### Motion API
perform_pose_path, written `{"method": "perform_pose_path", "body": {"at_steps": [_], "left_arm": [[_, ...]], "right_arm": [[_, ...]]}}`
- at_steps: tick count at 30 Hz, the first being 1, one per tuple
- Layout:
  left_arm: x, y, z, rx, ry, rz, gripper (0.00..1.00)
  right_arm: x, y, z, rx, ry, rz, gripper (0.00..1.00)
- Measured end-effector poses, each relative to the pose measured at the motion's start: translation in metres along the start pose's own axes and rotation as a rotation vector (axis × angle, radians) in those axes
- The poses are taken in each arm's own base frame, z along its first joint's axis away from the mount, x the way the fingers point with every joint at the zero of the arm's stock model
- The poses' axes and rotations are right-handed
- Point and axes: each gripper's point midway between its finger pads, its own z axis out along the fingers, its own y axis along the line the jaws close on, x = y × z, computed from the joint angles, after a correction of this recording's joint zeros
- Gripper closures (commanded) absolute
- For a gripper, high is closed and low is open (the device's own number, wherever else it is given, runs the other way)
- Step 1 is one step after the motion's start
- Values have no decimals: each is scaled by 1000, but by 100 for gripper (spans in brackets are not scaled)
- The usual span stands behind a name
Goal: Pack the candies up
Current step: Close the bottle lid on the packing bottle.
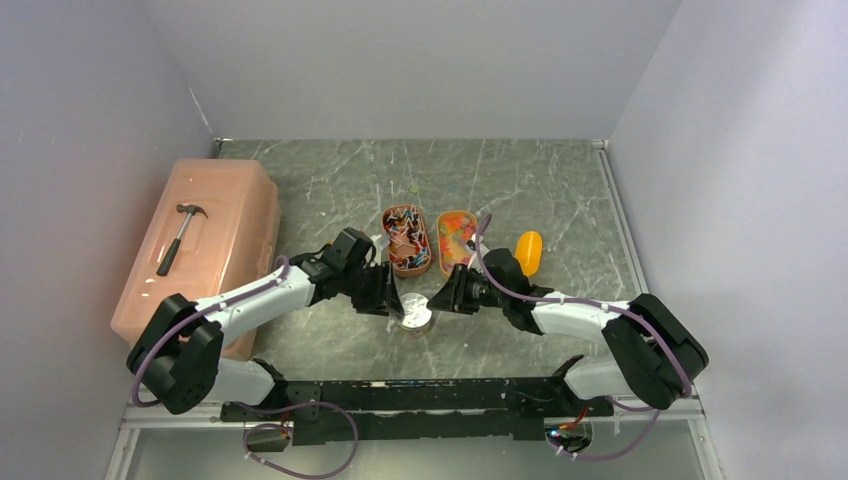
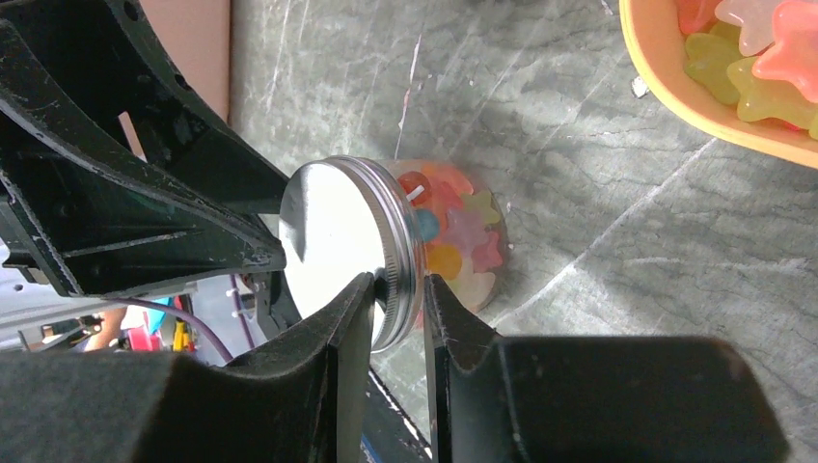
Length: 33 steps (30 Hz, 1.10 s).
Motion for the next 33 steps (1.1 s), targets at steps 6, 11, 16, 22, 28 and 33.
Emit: {"method": "perform_pose_path", "body": {"at_steps": [6,11,16,22,28,33], "left_arm": [[-7,0,0,-5,-16,-4,47],[-19,10,0,-5,-39,-46,49],[-21,16,8,31,-35,-78,56],[-16,10,12,107,-37,-88,60],[-11,10,7,128,-53,-89,57],[-3,12,-1,115,-51,-86,52]], "right_arm": [[0,0,0,1,-1,-4,72],[-1,0,0,5,-2,-14,71],[-2,-1,0,11,-6,-20,71],[-2,-1,-1,17,-12,-23,72],[-2,-1,-1,19,-13,-23,71],[0,1,-4,38,-10,-32,68]]}}
